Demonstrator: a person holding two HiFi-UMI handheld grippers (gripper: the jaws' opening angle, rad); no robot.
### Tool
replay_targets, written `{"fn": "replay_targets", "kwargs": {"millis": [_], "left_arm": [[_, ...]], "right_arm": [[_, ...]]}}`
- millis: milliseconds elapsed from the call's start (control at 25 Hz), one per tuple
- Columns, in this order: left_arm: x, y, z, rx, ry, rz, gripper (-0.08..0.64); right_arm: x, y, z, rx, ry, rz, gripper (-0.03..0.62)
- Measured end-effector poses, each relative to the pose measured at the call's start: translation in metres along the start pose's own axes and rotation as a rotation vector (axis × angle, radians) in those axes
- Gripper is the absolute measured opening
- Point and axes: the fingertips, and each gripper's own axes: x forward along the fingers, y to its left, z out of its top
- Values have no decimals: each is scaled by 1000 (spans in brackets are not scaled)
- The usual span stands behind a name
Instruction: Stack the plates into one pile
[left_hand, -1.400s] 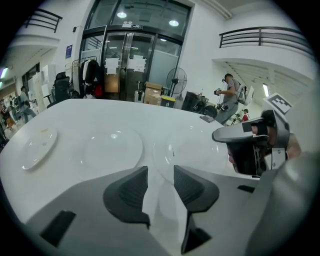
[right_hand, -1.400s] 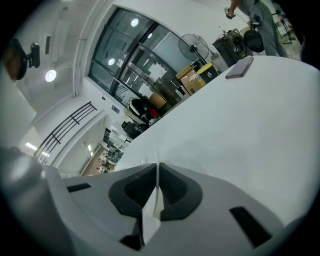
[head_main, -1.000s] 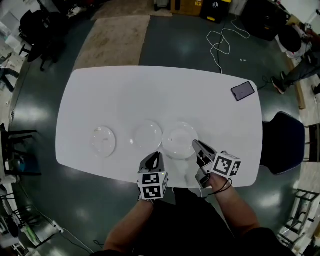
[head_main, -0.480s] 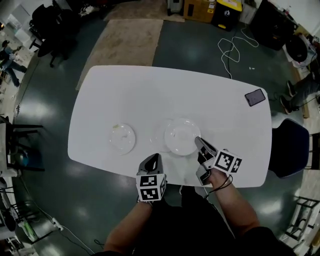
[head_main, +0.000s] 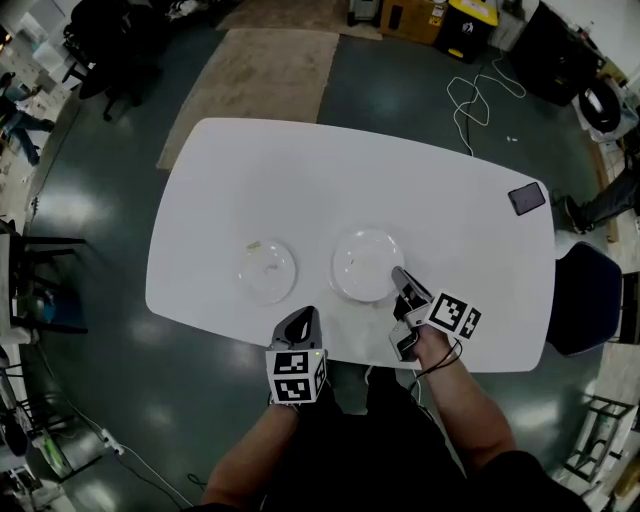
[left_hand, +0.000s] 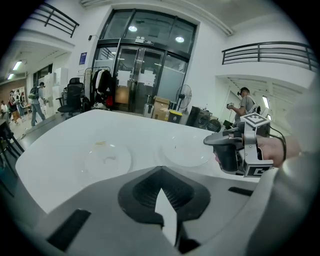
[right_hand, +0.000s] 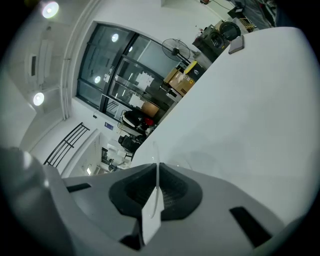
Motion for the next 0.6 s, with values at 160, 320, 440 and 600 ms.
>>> {"fn": "replay_targets", "kwargs": {"millis": [160, 320, 440, 600], "left_arm": [[-2, 18, 0, -4, 4, -1, 18], [-2, 30, -1, -1, 7, -8, 18], [-3, 36, -3, -2, 10, -14, 18], [-3, 41, -2, 2, 11, -23, 18]], "right_arm": [[15, -2, -10, 22, 0, -29, 28], [25, -4, -16, 39, -6, -45, 28], [28, -6, -22, 46, -9, -54, 28], [29, -7, -26, 45, -16, -69, 28]]}}
